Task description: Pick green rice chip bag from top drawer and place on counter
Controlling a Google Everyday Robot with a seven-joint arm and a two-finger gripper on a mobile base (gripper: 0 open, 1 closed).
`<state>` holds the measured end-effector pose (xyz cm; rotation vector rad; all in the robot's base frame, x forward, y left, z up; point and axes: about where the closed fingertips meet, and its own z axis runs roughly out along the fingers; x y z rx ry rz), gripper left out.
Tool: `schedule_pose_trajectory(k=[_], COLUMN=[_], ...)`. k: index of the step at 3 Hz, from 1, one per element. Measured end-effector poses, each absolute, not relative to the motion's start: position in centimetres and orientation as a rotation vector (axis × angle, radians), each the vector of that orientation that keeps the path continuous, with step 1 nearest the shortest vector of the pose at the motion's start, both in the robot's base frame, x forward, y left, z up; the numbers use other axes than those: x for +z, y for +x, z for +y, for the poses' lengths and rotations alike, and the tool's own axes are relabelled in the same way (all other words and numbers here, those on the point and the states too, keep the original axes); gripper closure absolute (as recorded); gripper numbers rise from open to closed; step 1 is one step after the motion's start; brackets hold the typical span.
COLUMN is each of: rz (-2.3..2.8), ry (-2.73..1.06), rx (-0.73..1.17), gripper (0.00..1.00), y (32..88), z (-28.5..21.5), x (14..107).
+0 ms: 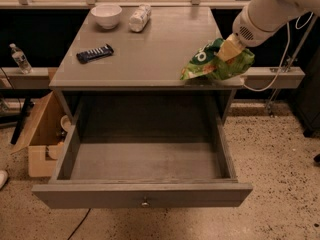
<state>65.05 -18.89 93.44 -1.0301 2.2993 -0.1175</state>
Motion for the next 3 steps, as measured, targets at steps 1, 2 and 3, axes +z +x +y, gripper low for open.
schedule_pose_trajectory(k=[1,2,3], rz=[2.256,2.196,2.114], ry=[-0.992,-0.939,-0.867], rx=[-0.068,-0.014,0.048], gripper=[1.0,1.0,0.83], y=[69.5,73.2,76.8], z=[-16.3,-13.9,-11.2], x=[92.3,91.9,92.2])
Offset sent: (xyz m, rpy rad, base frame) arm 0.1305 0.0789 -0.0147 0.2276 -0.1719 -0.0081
